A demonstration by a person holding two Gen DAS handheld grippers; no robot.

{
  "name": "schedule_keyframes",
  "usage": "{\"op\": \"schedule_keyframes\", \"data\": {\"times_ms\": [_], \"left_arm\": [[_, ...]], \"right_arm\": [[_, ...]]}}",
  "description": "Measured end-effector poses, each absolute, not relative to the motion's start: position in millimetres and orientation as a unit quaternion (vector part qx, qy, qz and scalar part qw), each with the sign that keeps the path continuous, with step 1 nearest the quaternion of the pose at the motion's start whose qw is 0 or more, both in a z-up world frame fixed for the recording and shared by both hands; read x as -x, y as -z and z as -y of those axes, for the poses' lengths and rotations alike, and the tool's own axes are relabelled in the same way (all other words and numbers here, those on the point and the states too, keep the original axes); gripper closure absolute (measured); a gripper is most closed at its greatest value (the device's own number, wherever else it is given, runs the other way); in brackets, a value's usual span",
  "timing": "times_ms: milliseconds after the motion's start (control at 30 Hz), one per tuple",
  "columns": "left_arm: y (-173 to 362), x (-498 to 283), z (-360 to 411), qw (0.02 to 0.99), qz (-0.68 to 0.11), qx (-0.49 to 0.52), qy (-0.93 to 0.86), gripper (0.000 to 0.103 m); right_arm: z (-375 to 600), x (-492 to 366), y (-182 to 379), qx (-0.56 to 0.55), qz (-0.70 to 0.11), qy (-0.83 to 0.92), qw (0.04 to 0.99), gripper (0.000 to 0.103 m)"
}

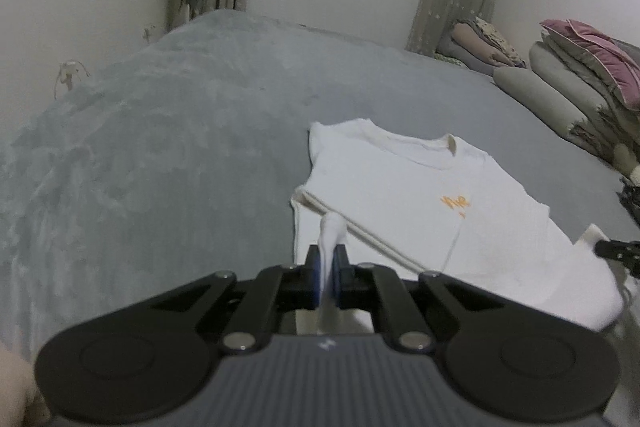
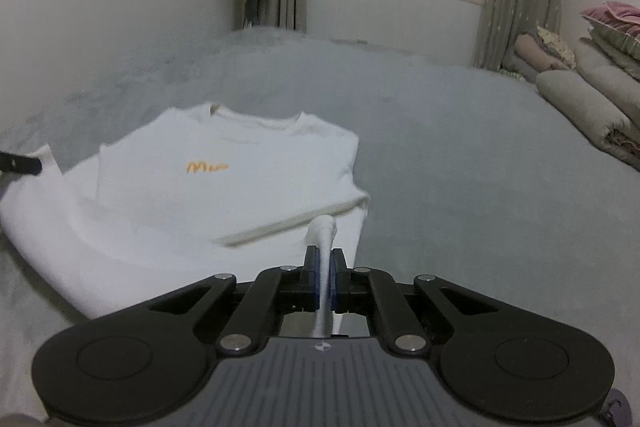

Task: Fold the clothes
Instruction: 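Pinch the folded edge again with both grippers and straighten it, then lift the folded edge with both grippers and fold it over the collar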

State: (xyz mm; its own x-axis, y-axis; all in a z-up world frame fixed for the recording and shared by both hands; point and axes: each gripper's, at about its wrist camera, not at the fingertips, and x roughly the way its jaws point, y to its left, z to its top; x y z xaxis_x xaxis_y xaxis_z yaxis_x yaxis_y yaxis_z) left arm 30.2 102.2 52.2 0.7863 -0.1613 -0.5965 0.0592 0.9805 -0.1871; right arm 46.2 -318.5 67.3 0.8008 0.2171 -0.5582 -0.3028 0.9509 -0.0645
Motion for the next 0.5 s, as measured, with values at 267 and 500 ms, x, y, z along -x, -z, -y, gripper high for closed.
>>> {"op": "schedule_keyframes", "data": {"times_ms": [267, 500], "left_arm": [[-71.6, -63.1, -112.5, 0.952, -0.284, 0.096, 0.056, 0.098], [-74.6, -140.4, -102.8, 0.953, -0.294, 0.069, 0.034, 0.098]], "right_arm": [[320.7, -73.1, -85.0, 0.059, -0.22, -0.119, 0.966, 0.099], [307.1, -134.8, -86.0, 0.093, -0.201, -0.09, 0.971, 0.099]]}}
